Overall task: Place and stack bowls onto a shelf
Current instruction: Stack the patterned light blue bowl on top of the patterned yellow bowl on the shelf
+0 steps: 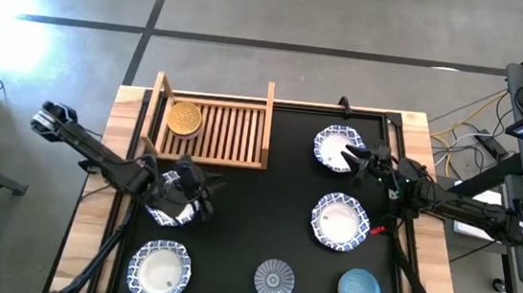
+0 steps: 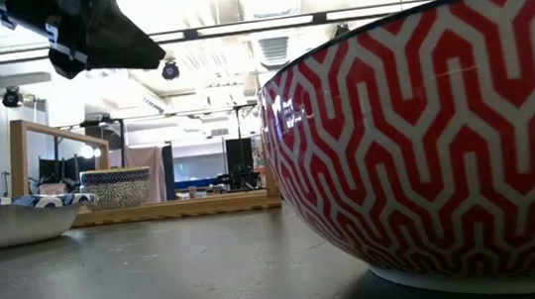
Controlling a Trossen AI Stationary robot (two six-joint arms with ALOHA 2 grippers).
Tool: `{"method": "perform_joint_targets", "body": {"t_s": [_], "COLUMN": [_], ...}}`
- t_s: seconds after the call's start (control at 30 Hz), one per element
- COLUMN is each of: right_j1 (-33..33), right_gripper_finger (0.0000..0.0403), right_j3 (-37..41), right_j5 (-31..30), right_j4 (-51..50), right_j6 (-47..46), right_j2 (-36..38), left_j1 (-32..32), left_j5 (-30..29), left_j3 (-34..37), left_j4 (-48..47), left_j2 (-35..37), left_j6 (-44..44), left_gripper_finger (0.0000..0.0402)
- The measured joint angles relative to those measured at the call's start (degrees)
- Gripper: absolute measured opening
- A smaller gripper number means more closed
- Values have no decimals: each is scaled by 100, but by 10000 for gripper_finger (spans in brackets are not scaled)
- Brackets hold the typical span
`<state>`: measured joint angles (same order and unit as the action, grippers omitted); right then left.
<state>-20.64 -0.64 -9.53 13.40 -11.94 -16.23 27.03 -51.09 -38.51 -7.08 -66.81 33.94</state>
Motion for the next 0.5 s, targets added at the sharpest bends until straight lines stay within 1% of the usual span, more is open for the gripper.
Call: {"method": "perform_joint_targets", "body": {"t_s": [0.07, 0.2, 0.33, 0.43, 0.5], "right_j1": [0, 0, 0, 0, 0], "right_gripper_finger": [139, 139, 139, 139, 139], "right_j3": [-2, 0, 0, -2, 0], "right_j5": [54, 91, 41, 5, 11], "right_j4": [16, 12, 14, 20, 29], "right_j6": [-64, -1002, -1061, -1474, -1858], "right_j2": [-1, -40, -46, -43, -43], "left_j1": [8, -2, -46, -52, -31], "left_j5": [96, 261, 303, 809, 867], "left_j3": [-10, -10, -21, -119, -194], "left_j4": [92, 185, 191, 210, 198], "left_j2": [-167, -496, -794, -976, -1083], "left_j6": [0, -119, -846, -780, -731], "left_gripper_finger": [103, 103, 103, 103, 103]}}
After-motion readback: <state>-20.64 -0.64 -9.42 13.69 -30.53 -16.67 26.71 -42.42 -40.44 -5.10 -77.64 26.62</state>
